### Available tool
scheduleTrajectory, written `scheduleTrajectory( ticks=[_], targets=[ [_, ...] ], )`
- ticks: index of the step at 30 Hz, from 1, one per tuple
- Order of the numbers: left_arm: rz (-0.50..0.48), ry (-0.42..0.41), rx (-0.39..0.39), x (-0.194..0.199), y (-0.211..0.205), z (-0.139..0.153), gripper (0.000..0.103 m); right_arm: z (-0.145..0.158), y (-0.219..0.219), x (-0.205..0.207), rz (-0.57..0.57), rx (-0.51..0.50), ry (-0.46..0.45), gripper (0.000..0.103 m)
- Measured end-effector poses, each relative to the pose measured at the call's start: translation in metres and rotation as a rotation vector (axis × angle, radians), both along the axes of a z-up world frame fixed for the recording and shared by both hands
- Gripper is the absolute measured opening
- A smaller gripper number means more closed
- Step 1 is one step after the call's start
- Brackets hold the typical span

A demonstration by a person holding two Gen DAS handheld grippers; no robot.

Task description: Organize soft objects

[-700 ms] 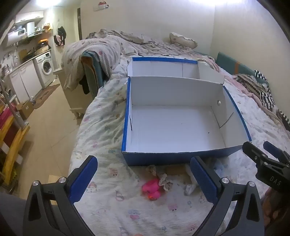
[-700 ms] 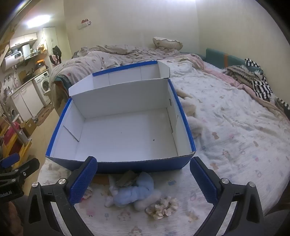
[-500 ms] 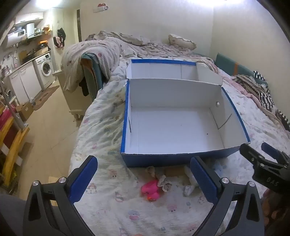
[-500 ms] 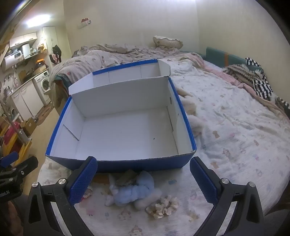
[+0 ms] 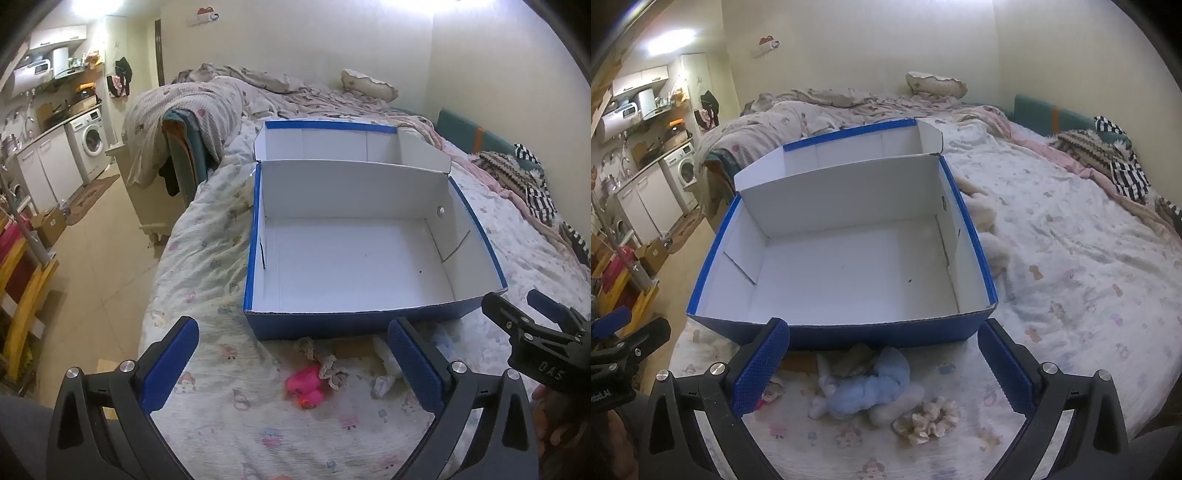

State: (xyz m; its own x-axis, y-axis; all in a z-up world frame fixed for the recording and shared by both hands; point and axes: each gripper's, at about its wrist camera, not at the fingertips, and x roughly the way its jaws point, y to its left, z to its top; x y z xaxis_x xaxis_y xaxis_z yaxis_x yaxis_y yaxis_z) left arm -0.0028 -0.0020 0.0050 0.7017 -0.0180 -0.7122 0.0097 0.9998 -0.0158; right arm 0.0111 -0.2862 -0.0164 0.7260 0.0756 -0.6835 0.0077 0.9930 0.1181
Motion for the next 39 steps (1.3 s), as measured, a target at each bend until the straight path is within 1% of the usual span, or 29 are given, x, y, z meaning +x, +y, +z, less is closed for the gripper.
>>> scheduleTrajectory(
  ticks=[23, 39],
  targets=[
    [-0.002, 0.0, 0.0, -0.0003, -0.0006, 0.0004, 0.102, -0.0007, -0.0008, 0.0002, -0.005, -0.006, -0.01, 0.103],
    [-0.003, -0.006, 0.007, -0.0027, -0.0015, 0.0004, 0.102, -0.0012, -0.0035, 0.0003, -0.011, 0.008, -0.009, 0.103]
  ],
)
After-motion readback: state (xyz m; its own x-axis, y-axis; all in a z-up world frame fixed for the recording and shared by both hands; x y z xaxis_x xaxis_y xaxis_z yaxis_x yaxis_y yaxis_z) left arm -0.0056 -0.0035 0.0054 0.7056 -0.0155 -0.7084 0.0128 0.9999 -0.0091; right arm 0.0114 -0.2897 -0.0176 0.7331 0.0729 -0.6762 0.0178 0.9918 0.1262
